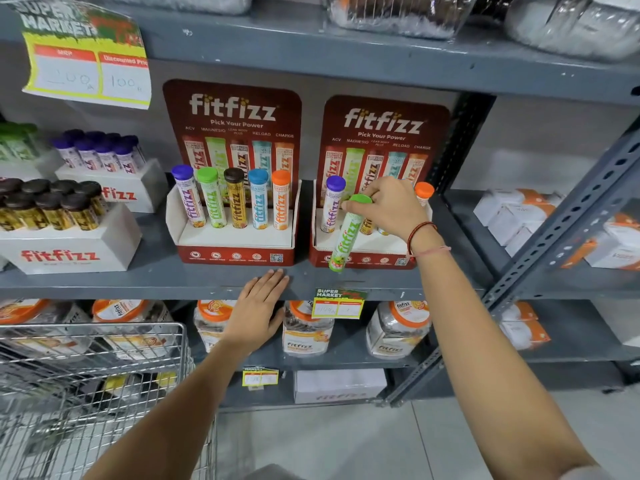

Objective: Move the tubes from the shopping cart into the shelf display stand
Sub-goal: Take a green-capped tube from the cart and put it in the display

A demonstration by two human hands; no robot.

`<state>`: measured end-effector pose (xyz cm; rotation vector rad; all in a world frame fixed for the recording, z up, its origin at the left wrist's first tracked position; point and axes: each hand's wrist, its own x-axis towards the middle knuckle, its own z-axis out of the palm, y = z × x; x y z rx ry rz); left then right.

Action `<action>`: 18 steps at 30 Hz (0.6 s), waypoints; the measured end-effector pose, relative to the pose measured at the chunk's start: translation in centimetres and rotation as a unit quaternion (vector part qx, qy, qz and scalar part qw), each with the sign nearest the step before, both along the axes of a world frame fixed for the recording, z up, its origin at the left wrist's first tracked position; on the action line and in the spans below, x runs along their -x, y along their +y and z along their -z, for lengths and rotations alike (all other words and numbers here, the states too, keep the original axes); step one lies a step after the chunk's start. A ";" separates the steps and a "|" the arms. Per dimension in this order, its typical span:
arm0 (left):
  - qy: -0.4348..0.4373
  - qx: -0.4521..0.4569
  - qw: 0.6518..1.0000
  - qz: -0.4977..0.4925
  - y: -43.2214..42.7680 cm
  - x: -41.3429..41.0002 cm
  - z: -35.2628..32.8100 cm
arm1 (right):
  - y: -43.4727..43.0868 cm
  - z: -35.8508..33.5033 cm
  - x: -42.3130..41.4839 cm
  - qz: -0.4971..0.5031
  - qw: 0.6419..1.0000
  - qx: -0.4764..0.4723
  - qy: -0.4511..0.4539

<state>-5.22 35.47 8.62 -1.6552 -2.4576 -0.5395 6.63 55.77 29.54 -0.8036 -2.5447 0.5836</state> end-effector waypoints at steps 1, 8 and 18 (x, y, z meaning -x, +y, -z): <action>-0.001 0.000 1.000 -0.001 0.0 0.0 0.1 | 0.2 -0.1 0.1 0.006 1.000 -0.009 0.005; -0.002 0.004 1.000 -0.004 0.1 0.0 0.1 | 2.6 -1.0 1.5 0.056 0.996 -0.063 -0.004; -0.005 0.007 1.000 -0.004 0.0 0.1 0.1 | 4.0 -0.6 3.4 0.066 0.989 -0.127 -0.044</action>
